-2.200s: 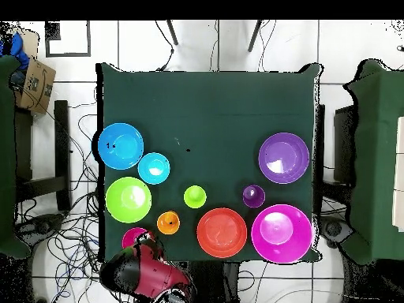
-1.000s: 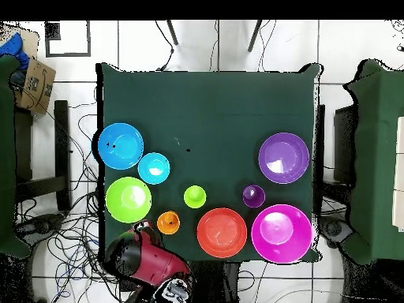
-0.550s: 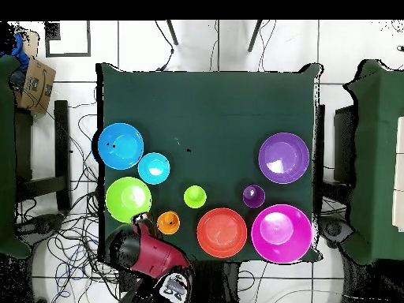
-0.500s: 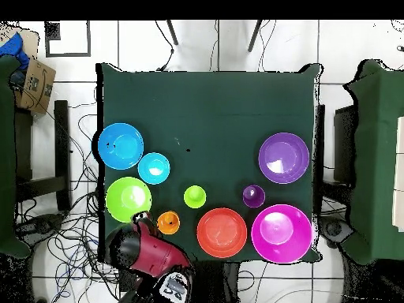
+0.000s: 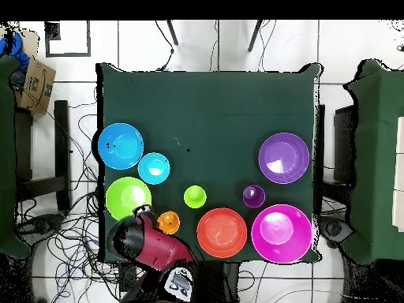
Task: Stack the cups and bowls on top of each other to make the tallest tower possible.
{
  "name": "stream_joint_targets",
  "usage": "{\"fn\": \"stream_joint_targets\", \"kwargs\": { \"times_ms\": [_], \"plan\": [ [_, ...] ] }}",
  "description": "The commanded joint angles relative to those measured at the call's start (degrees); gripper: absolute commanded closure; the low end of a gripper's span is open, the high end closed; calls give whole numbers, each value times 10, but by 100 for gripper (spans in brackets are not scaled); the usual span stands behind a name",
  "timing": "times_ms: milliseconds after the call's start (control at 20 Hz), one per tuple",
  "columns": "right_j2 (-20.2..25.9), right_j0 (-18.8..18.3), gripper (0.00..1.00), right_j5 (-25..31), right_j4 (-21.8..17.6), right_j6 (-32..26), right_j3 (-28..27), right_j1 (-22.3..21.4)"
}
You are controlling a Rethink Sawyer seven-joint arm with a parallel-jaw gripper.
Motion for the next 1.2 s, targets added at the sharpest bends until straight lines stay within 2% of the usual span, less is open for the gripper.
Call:
{"fn": "stream_joint_targets", "kwargs": {
  "times_ms": [50,450,1200],
  "plan": [
    [23,-8,0,53,10,72,-45,21],
    [19,-10,0,61,11,71,-61,32],
    [-8,21,0,95,20,83,-102,50]
  ]
}}
